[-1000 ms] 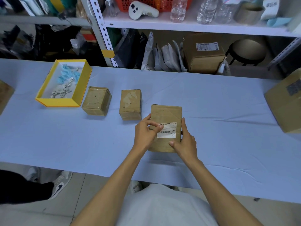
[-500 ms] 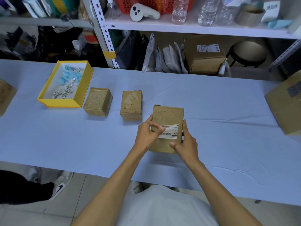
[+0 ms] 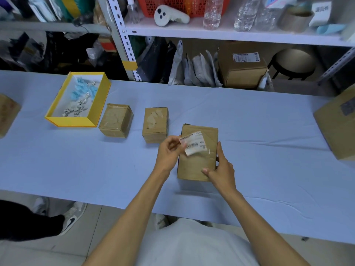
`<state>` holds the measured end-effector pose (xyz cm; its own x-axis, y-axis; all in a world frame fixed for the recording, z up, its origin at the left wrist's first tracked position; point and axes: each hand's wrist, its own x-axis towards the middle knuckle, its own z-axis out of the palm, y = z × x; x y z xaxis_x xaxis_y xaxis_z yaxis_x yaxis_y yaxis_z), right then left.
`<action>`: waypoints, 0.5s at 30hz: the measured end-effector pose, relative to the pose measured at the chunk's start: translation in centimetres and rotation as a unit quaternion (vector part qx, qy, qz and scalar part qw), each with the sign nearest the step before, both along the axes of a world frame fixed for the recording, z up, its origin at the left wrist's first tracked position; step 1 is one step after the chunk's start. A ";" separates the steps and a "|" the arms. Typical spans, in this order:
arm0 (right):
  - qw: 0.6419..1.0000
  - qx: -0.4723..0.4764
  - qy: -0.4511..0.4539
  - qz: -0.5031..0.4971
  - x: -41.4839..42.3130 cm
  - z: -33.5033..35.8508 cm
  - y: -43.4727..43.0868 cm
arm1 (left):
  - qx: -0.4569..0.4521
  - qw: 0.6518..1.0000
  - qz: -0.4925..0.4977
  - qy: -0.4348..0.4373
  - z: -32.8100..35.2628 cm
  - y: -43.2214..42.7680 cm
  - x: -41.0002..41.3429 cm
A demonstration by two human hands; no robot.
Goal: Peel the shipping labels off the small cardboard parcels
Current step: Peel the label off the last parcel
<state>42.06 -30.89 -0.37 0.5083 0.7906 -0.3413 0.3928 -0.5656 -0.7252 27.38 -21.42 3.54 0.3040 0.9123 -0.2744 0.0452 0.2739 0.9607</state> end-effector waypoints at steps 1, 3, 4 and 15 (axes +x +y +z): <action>1.000 0.004 0.004 0.001 0.0 0.0 0.0 | -0.015 0.999 0.015 -0.028 0.2 0.0 -0.3; 1.000 0.008 0.003 0.005 -0.1 -0.1 -0.1 | -0.030 0.998 0.029 -0.049 0.1 -0.1 -0.8; 1.000 0.011 0.002 0.007 -0.1 0.0 -0.1 | -0.030 0.998 0.027 -0.047 -0.2 -0.3 -1.0; 1.000 0.014 0.019 0.009 0.4 0.5 0.3 | 0.027 0.996 -0.024 0.077 -1.6 -0.7 -1.6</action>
